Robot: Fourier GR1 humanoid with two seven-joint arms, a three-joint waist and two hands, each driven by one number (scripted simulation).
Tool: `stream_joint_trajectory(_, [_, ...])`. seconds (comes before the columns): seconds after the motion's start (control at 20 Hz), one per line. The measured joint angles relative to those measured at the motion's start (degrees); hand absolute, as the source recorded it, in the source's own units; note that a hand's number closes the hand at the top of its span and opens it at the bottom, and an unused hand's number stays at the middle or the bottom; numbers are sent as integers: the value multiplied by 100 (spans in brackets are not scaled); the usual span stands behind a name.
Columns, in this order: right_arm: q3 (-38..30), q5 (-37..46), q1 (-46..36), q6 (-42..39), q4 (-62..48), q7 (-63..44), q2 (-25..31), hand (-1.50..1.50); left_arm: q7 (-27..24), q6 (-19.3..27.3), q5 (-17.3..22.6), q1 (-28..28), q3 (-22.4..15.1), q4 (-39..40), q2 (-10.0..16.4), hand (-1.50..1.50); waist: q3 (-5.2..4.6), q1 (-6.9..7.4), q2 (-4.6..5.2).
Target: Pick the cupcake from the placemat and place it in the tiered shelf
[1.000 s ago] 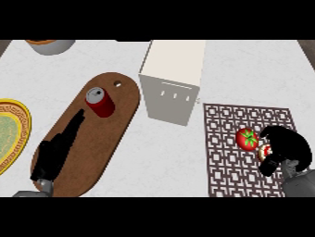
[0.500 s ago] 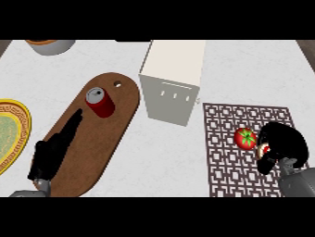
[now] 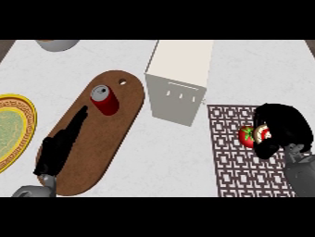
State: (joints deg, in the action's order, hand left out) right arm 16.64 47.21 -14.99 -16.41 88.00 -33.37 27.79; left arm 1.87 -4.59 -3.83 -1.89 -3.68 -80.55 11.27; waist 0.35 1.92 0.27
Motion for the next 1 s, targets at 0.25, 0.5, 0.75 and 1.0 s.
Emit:
stream_joint_trajectory(0.25, [192, -614, -666, -384, 163, 2013, 470, 150, -20, -102, -12, -138, -126, -22, -43, 0, 21, 323, 105])
stream_joint_trajectory(0.5, [-387, -1377, -1397, -519, -37, 4019, 1121, 150, 4, -101, -37, -135, -164, -27, -67, 0, 28, 304, 121])
stream_joint_trajectory(0.75, [-1306, -2470, -2175, -879, -990, 5476, 1367, 150, -13, -86, -73, -147, -208, -28, -112, 0, 21, 320, 145])
stream_joint_trajectory(1.0, [-1799, -2996, -3257, -1418, -2409, 6287, 1548, 150, 36, -66, -135, -201, -244, -17, -136, 0, 1, 377, 140])
